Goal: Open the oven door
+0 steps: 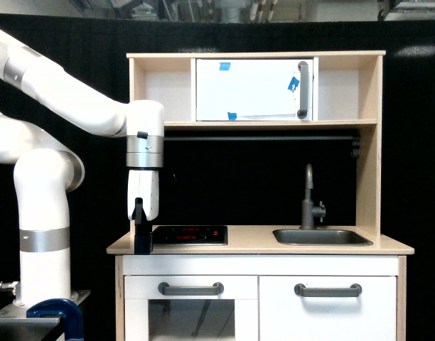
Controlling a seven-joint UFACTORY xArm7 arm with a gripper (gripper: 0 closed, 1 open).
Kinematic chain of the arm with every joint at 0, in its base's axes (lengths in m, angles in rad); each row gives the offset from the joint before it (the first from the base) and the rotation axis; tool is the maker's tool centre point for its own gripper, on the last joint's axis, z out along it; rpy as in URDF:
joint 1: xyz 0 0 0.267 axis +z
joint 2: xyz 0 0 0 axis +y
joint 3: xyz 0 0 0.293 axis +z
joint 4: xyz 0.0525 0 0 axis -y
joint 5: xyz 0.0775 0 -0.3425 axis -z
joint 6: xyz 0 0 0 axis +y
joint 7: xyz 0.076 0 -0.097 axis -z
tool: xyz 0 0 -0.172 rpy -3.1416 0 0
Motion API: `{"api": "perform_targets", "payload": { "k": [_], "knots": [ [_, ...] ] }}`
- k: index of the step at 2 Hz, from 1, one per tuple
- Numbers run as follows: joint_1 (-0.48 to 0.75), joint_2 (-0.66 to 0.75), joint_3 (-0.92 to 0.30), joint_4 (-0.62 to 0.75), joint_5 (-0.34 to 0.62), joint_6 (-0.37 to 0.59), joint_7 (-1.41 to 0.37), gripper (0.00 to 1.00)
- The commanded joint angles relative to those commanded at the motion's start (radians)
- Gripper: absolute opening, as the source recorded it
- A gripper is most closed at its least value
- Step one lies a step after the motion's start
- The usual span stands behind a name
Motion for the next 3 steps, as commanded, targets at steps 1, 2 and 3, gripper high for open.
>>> {"api": "perform_targets", "payload": {
  "k": [1, 2, 3],
  "knots": [
    [0.004, -0.019, 0.001, -0.005, 0.002, -0.004, 0.003, 1.00],
    [0.009, -0.013, -0.016, -0.007, -0.002, -0.028, -0.026, 1.00],
    [0.000, 0.170, -0.081, 0.081, -0.050, -0.139, -0.160, 1.00]
  ]
}}
